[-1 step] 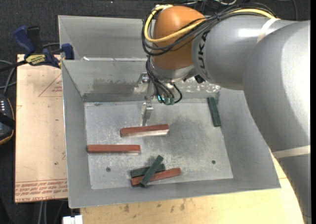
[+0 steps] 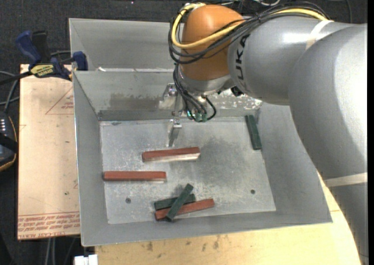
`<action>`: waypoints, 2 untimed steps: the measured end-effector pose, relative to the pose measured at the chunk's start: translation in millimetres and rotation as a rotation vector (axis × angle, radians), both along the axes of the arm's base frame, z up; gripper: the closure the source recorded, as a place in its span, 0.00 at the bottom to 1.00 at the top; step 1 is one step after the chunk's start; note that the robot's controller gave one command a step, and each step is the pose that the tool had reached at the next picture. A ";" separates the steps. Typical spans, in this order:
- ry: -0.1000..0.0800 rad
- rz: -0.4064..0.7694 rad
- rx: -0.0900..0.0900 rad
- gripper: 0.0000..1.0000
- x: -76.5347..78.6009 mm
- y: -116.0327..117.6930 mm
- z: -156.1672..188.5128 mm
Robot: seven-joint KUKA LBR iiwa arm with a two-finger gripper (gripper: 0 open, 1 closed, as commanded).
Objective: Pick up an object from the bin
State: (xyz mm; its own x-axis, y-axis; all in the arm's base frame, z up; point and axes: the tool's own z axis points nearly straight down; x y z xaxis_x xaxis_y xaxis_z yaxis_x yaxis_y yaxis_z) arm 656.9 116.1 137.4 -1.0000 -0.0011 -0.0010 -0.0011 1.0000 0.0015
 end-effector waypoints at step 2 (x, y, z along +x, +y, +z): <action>-0.003 0.369 -0.001 0.00 -54.3 -21.0 -51.2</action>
Offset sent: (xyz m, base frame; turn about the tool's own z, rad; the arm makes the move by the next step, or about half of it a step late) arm -0.0597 -0.0304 -0.0635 -0.3824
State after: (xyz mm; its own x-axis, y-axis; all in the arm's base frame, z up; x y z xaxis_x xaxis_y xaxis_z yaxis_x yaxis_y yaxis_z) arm 602.5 95.1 86.2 -0.9323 -0.3618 -0.0038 -0.3618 0.9323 0.0004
